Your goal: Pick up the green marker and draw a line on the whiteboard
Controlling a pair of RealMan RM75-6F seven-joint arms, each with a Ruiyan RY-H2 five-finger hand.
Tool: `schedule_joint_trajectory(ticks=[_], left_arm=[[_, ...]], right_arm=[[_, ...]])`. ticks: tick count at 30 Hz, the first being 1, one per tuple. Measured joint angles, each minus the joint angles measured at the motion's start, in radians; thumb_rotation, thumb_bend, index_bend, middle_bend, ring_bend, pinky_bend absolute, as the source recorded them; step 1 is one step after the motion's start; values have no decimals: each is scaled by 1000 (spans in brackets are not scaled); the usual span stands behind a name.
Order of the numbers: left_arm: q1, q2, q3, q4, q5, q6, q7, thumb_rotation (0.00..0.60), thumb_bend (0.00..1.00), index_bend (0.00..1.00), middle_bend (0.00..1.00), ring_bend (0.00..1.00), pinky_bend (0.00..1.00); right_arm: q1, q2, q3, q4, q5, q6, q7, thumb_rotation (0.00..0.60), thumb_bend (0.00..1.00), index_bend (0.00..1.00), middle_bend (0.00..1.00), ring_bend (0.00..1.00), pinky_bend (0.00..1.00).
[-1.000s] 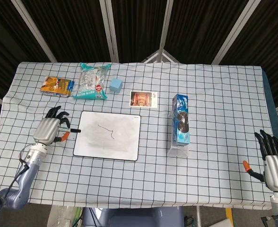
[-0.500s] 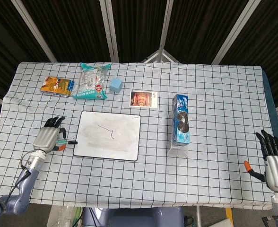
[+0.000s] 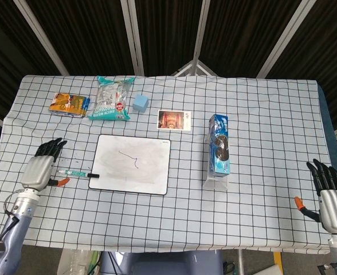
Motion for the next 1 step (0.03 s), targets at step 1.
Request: schedule_joint_trajectory(ticks=[1], left_arm=[[15, 21, 4, -24, 8, 20, -8, 600, 182, 33, 0, 0, 0]], right_arm=[[1, 1, -3, 2, -3, -3, -4, 600, 300, 0, 0, 0, 0]])
